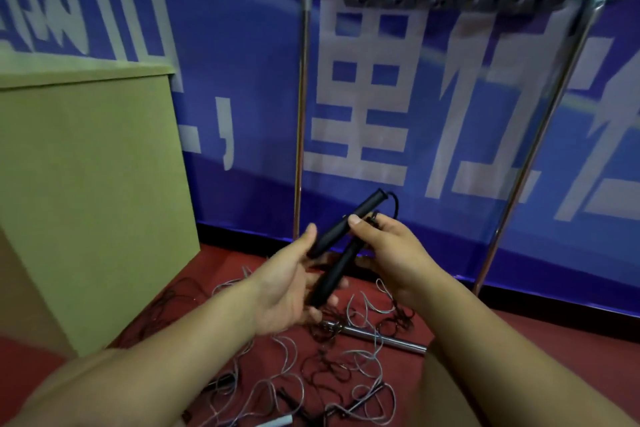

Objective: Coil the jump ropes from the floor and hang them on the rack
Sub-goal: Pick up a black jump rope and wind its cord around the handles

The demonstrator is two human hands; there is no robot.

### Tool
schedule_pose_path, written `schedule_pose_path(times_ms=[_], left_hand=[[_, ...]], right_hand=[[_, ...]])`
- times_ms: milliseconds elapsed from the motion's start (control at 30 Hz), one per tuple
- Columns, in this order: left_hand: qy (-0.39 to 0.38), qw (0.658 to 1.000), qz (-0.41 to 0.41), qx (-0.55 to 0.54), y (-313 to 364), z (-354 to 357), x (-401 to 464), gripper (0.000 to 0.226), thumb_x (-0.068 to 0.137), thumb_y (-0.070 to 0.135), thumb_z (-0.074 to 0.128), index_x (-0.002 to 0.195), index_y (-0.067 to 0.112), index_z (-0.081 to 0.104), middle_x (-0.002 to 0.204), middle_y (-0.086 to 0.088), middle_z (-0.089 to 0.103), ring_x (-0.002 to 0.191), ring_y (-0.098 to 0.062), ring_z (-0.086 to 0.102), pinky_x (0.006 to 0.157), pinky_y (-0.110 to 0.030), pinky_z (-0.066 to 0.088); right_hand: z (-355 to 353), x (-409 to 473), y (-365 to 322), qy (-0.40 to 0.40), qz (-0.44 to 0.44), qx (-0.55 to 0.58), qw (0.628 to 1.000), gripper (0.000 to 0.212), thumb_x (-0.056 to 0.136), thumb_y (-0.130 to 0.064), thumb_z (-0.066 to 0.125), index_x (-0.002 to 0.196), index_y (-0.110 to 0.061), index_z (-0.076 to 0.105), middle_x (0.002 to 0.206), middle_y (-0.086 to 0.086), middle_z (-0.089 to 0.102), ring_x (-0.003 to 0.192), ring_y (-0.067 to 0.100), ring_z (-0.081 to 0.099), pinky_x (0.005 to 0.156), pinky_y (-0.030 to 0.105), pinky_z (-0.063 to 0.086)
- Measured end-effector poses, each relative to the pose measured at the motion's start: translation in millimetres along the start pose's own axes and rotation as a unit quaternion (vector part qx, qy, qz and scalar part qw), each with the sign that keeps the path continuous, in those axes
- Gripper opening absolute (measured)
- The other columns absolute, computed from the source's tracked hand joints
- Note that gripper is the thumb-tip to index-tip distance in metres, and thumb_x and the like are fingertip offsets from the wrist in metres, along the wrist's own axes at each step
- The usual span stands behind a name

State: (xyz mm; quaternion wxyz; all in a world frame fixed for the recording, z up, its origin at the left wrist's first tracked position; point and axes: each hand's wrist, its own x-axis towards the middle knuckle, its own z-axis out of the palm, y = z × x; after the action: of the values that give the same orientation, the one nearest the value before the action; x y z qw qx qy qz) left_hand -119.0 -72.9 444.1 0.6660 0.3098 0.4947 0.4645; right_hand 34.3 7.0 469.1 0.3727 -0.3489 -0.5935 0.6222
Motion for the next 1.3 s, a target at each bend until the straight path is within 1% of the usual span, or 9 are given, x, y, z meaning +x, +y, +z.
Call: schedule_pose_path(times_ms=[133,300,433,600,700,800,967,1133,1300], left_hand=[[0.053,0.994,0.028,-0.095,-7.4,-36.7,4.6,0.072,0.086,0.072,0.047,0.125,0.014,0.065,0.081,-0.006,0.067,0.064,-0.019,0.055,0.054,-0.025,0.037],[0.051,0.997,0.052,-0.009,-13.3,-44.3,21.3,0.046,0.085,0.063,0.053,0.096,0.028,0.081,0.08,0.0,0.07,0.059,-0.01,0.049,0.052,-0.023,0.031],[0.083,0.989,0.118,0.027,-3.7,-48.9,34.8,0.056,0.075,0.064,0.06,0.106,0.019,0.072,0.08,-0.005,0.071,0.054,-0.011,0.049,0.039,-0.019,0.024],[0.094,0.971,0.21,0.066,3.5,-44.4,34.8,0.024,0.094,0.038,0.062,0.102,0.016,0.069,0.081,-0.012,0.073,0.054,-0.015,0.05,0.038,-0.019,0.027],[0.17,0.949,0.227,0.142,-1.4,-54.1,41.1,0.008,0.092,0.03,0.069,0.089,0.023,0.073,0.076,-0.007,0.071,0.052,-0.015,0.054,0.05,-0.024,0.042],[0.213,0.926,0.23,0.213,-4.6,-63.8,45.1,0.008,0.089,0.029,0.073,0.089,0.021,0.073,0.075,-0.004,0.067,0.051,-0.014,0.056,0.056,-0.029,0.047],[0.153,0.92,0.242,0.267,-15.6,-50.9,41.7,0.011,0.087,0.023,0.076,0.093,0.015,0.073,0.068,-0.002,0.066,0.055,-0.014,0.057,0.06,-0.029,0.048],[0.205,0.939,0.235,0.149,-35.4,-39.1,46.3,0.02,0.081,0.014,0.082,0.095,0.01,0.068,0.072,-0.005,0.067,0.048,-0.012,0.058,0.047,-0.024,0.047],[0.238,0.948,0.211,0.009,-37.9,-25.4,60.6,0.034,0.081,0.016,0.081,0.109,0.006,0.064,0.072,-0.005,0.066,0.047,-0.015,0.054,0.041,-0.021,0.041]], right_hand=[[17.8,2.9,9.2,-0.05,0.008,-0.065,0.997,0.012,0.095,-0.021,0.062,0.094,-0.011,0.068,0.069,-0.002,0.062,0.065,0.009,0.057,0.059,0.023,0.044],[37.4,14.9,18.1,0.001,0.012,-0.077,0.997,0.008,0.093,-0.015,0.065,0.091,-0.009,0.068,0.057,-0.008,0.061,0.049,0.007,0.054,0.047,0.019,0.045],[31.7,24.9,5.3,0.003,0.031,-0.153,0.988,0.013,0.09,-0.022,0.069,0.093,-0.01,0.071,0.06,-0.006,0.061,0.054,0.008,0.052,0.049,0.021,0.04],[-0.4,26.3,-14.4,-0.039,0.107,-0.124,0.986,0.038,0.091,-0.043,0.062,0.095,-0.006,0.072,0.084,0.005,0.072,0.071,0.017,0.062,0.062,0.026,0.048],[-33.7,9.8,14.5,0.093,0.042,-0.247,0.964,0.056,0.082,-0.063,0.056,0.072,-0.01,0.071,0.07,0.004,0.072,0.062,0.021,0.064,0.054,0.022,0.046],[-53.5,0.9,39.3,0.225,-0.118,-0.359,0.898,0.038,0.086,-0.057,0.058,0.078,-0.022,0.069,0.076,-0.006,0.07,0.076,0.01,0.065,0.067,0.025,0.049],[-30.4,-1.0,57.7,0.058,-0.125,-0.314,0.939,0.042,0.087,-0.057,0.046,0.117,-0.034,0.065,0.11,-0.016,0.064,0.103,-0.013,0.055,0.085,0.008,0.04],[-10.5,5.6,78.6,0.025,-0.017,-0.289,0.957,0.04,0.096,-0.052,0.051,0.064,-0.031,0.062,0.053,-0.014,0.048,0.054,0.009,0.046,0.063,0.032,0.042],[-11.7,9.7,73.1,0.05,0.051,-0.197,0.978,0.05,0.095,-0.048,0.055,0.052,-0.022,0.048,0.055,-0.003,0.032,0.05,0.014,0.029,0.058,0.033,0.027]])
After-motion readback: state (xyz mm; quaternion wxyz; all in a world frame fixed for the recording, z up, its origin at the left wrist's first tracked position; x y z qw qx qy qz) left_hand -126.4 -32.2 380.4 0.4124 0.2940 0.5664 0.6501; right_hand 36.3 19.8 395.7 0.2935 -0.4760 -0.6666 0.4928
